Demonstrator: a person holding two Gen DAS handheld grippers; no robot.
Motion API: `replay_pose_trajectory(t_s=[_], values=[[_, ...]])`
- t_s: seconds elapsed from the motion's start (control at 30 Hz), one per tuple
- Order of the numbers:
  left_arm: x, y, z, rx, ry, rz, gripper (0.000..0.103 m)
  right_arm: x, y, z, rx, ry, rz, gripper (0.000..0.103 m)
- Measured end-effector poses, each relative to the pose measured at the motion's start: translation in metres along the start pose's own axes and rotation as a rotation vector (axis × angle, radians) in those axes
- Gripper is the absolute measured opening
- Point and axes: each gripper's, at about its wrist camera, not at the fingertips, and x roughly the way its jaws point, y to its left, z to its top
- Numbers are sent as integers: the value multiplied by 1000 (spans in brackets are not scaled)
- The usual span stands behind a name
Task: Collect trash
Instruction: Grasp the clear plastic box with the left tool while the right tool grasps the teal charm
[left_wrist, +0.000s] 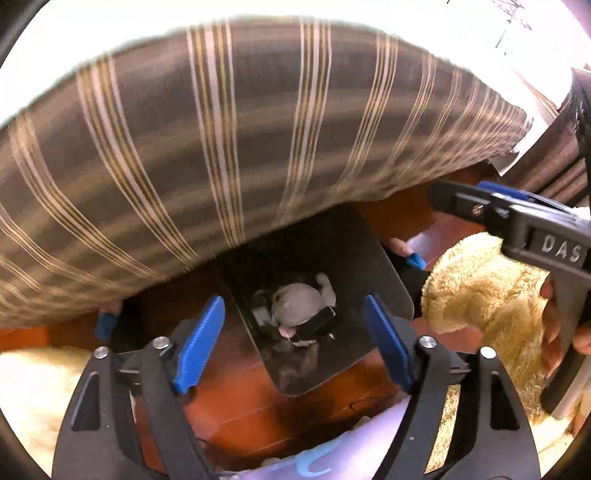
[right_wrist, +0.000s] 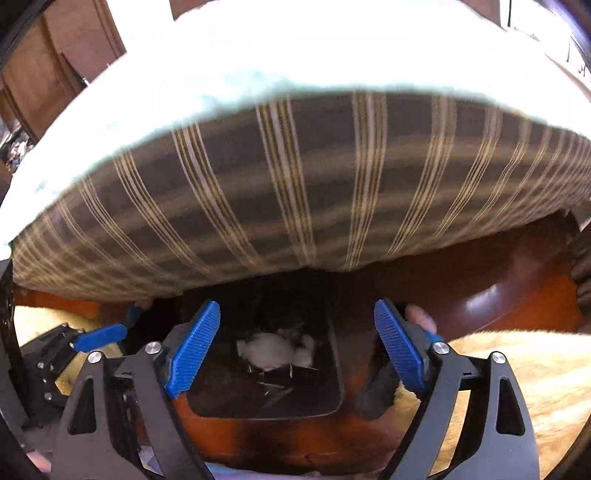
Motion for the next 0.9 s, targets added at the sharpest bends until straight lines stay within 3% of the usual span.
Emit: replay_pose_trajectory(t_s=[0.13,0.37,0.67,0.9], values=[[-38,-1,14,15,-89,19,90,-45,-1,27,-3,-131,16,95],[-94,9,51,15,-228,37,91,-92,-8,78,-17,-279,5,99],[-120,33,114,-7,-307,87,91,-90,-7,136,-23,-315,20,99],[-108,48,159,-19,-298,119,91,-45,11,175,-54,-255,54,96]])
